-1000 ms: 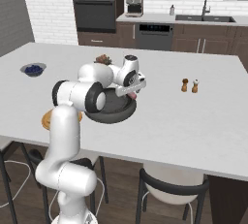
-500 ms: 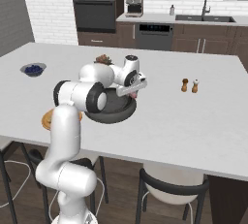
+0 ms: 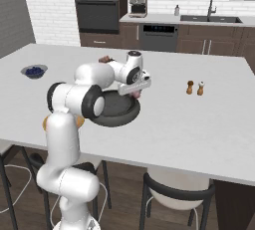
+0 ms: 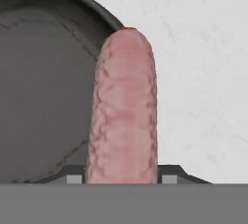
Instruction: Place one bun and one sausage from the bowl on each plate.
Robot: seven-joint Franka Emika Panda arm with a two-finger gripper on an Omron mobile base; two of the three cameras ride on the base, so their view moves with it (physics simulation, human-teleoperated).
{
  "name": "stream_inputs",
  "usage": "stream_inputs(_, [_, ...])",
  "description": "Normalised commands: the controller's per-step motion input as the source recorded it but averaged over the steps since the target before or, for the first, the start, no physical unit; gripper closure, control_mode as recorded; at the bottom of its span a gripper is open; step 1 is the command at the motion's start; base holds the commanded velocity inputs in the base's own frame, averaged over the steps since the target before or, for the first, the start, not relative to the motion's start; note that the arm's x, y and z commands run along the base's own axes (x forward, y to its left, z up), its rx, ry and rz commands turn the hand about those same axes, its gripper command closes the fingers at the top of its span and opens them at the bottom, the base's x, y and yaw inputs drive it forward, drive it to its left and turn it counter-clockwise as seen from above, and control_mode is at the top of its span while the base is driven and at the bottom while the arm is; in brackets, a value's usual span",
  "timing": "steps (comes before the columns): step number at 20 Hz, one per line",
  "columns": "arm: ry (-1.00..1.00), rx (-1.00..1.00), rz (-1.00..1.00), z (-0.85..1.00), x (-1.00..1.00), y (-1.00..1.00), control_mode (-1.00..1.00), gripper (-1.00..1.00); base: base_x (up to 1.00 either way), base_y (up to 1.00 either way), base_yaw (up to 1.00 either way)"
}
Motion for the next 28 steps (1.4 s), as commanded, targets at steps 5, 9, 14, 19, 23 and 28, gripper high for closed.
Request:
stream_inputs(5, [0.00,-0.03,-0.15,0.32,-1.00,0.28,-1.00,1.00,0.00,0.00,0.00])
stream_inputs(9, [0.00,0.00,-0.18,0.21,-1.00,0.06,-1.00,1.00,0.00,0.00,0.00])
stream_inputs(14, [0.00,0.00,-0.17,0.26,-0.68,0.00,-1.00,1.00,0.00,0.00,0.00])
stream_inputs(19, [0.00,0.00,-0.19,0.34,-0.18,0.16,-1.00,1.00,0.00,0.00,0.00])
stream_inputs(23, [0.00,0.04,-0.21,0.22,-0.24,0.04,-1.00,1.00,0.00,0.00,0.00])
stream_inputs(28, [0.00,0.07,-0.28,0.14,-0.56,0.00,-1.00,1.00,0.00,0.00,0.00])
